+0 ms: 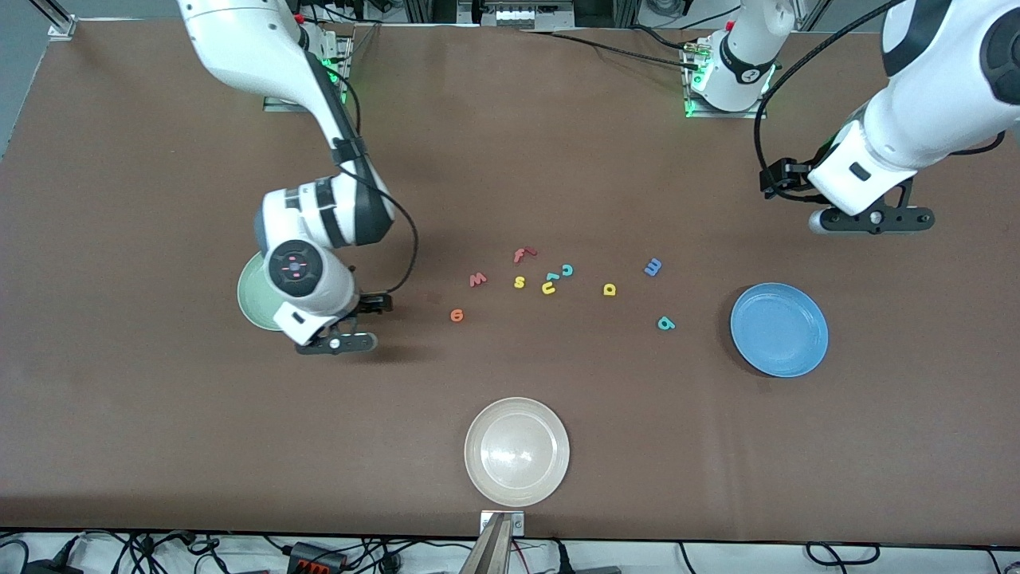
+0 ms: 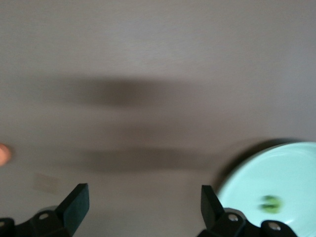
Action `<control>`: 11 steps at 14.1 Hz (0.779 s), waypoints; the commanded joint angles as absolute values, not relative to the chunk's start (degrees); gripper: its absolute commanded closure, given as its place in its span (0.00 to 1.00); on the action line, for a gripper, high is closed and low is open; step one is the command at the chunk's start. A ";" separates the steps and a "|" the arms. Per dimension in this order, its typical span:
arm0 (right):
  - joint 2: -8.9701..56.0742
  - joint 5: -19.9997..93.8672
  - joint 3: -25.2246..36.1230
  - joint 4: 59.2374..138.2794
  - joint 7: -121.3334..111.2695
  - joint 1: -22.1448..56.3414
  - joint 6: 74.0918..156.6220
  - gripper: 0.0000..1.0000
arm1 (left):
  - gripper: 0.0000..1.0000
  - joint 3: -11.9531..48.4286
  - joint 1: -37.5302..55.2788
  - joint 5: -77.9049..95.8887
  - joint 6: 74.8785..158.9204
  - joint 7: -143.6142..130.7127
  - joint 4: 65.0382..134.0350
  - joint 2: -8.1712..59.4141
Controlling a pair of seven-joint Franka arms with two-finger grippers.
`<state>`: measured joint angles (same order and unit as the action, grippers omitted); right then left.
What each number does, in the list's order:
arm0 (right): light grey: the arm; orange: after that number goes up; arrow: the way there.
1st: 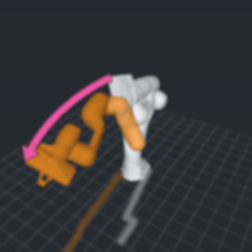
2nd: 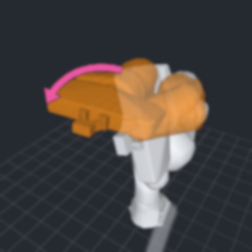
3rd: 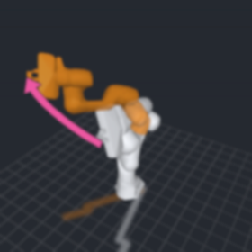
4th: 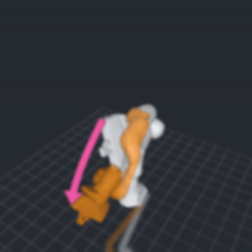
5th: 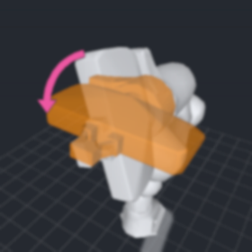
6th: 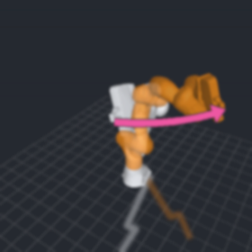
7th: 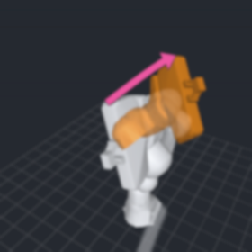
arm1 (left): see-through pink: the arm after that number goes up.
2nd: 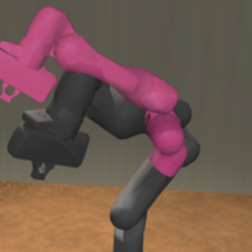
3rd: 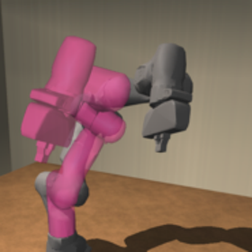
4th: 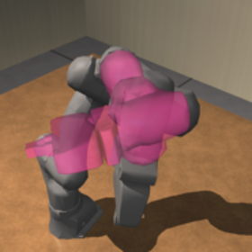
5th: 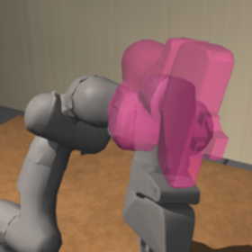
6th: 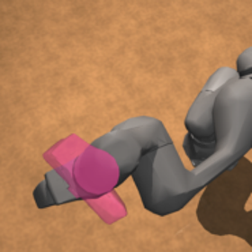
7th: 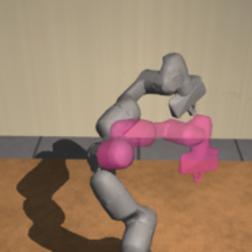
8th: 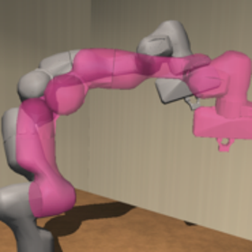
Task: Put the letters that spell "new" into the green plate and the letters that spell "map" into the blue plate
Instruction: 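Grasp the orange e with the right gripper while the left gripper grasps the b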
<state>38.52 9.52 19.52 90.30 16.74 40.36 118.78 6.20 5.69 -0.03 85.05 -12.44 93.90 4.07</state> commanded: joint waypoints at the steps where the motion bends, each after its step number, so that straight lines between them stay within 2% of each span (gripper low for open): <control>1: 42.97 10.90 20.13 85.70 24.24 42.80 118.82 0.00 | 0.00 6.15 5.89 0.62 83.05 -12.31 89.04 9.64; 4: 45.26 10.99 20.04 84.46 27.33 45.43 124.61 0.00 | 0.00 6.24 5.98 0.88 82.97 -12.92 78.08 19.67; 5: 45.87 11.07 20.04 84.46 28.12 45.87 126.63 0.00 | 0.00 6.24 6.59 0.70 83.75 -12.31 77.70 21.17; 7: 46.05 12.30 18.82 84.46 29.18 45.97 129.01 0.00 | 0.00 6.15 8.78 0.88 90.66 -14.92 78.13 23.98; 10: 46.93 17.03 17.93 84.46 29.53 46.05 131.30 0.00 | 0.00 6.15 10.64 1.40 96.30 -32.47 80.42 28.02; 11: 47.28 18.96 17.23 84.46 29.71 46.32 131.57 0.04 | 0.00 6.15 9.76 1.58 98.50 -35.65 80.59 30.13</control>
<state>45.86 15.59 17.93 85.78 28.64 46.08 130.71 6.35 10.68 0.08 95.74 -29.00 81.33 26.84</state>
